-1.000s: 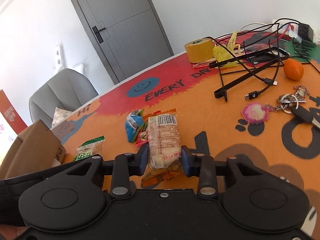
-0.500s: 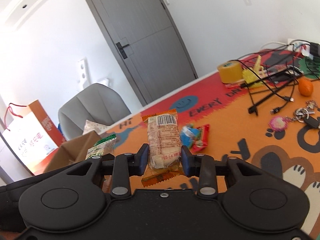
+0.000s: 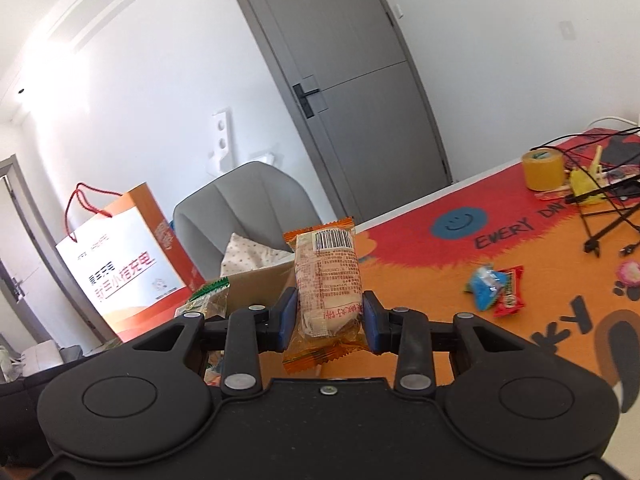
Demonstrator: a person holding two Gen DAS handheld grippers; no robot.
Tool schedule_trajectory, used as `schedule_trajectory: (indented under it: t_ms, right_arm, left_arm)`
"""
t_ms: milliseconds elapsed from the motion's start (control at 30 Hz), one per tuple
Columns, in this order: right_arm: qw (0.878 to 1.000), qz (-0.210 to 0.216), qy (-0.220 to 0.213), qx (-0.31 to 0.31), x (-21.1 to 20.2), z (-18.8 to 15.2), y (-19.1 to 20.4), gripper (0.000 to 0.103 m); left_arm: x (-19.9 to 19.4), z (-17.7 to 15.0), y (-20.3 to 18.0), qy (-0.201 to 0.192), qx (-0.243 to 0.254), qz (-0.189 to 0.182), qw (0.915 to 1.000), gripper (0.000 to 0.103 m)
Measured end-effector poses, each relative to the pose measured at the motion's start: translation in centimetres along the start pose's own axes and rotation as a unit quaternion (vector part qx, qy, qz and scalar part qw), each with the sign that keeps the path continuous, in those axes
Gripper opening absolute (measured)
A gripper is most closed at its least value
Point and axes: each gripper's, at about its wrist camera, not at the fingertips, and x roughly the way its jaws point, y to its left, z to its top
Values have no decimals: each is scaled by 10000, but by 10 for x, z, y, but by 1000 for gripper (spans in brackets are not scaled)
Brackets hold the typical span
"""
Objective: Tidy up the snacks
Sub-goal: 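Carry both packs over the box and open both grippers to drop them inside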
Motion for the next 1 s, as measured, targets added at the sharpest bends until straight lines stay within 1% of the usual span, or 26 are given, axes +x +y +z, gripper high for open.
schedule_trajectory:
  t_ms: [133, 333, 433, 533, 567, 633, 800, 867, 1000]
  right_arm:
    - [9999, 82, 78, -115, 10, -4, 21, 35]
    - [9992, 218, 307, -159, 29, -10, 42, 35]
    - [9989, 196, 363, -204, 37, -13, 46, 35]
    - [9987, 182, 433, -211, 45, -15, 47, 35]
    - [9986, 179, 456, -215, 47, -15, 48, 35]
    - [9984, 146, 504, -228, 55, -15, 50, 35]
    - [9981, 129, 537, -255, 69, -15, 58, 35]
    - [9981, 131, 541, -265, 73, -14, 61, 35]
    - [9978, 143, 570, -292, 80, -14, 66, 35]
  left_arm:
    - [2, 0, 23, 37, -145, 126, 9998, 48]
    - [16, -5, 47, 244, -342, 219, 9989, 48]
    - [18, -6, 53, 254, -321, 268, 9988, 51]
    - [16, -2, 59, 260, -384, 189, 9987, 53]
    - [15, -1, 61, 241, -397, 183, 9988, 56]
    - [12, 3, 68, 199, -470, 211, 9985, 57]
    - [11, 9, 83, 123, -590, 158, 9981, 57]
    - [10, 10, 85, 126, -599, 80, 9981, 57]
    - [8, 12, 88, 113, -633, 50, 9979, 58]
